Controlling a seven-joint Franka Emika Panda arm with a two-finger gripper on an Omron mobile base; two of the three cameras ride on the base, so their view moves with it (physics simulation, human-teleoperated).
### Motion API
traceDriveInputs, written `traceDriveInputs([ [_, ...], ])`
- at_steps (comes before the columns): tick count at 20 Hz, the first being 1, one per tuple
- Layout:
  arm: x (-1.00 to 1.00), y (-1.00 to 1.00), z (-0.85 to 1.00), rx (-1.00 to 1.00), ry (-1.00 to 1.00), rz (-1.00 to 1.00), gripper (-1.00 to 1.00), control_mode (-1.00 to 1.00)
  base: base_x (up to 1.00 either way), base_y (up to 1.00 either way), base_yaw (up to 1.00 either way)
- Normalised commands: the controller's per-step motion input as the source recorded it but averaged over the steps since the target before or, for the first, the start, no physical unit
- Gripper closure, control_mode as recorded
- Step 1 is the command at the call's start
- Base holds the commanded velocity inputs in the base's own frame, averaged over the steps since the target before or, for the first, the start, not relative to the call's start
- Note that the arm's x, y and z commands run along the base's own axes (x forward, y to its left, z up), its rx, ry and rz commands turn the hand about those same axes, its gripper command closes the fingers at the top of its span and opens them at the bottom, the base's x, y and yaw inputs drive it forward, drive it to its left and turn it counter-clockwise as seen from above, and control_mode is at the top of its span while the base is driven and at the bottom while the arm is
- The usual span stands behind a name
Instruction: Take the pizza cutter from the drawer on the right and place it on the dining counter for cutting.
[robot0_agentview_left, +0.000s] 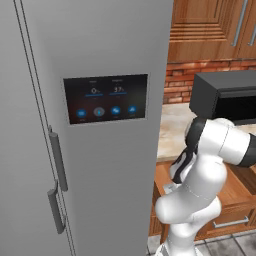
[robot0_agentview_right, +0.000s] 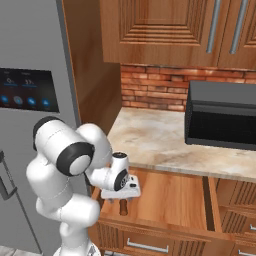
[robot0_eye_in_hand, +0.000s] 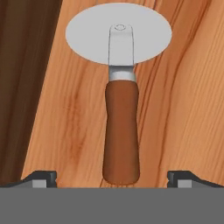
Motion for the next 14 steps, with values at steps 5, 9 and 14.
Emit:
traceDriveInputs([
  [5,0.20,-0.13,-0.36,0.00,0.00,0.00,-1.00,-1.00,0.00,0.00,0.00],
  [9,0.06,-0.12,-0.34,0.00,0.00,0.00,-1.00,-1.00,0.00,0.00,0.00],
  [14,0.00,-0.01,-0.22,0.00,0.00,0.00,-1.00,-1.00,0.00,0.00,0.00],
])
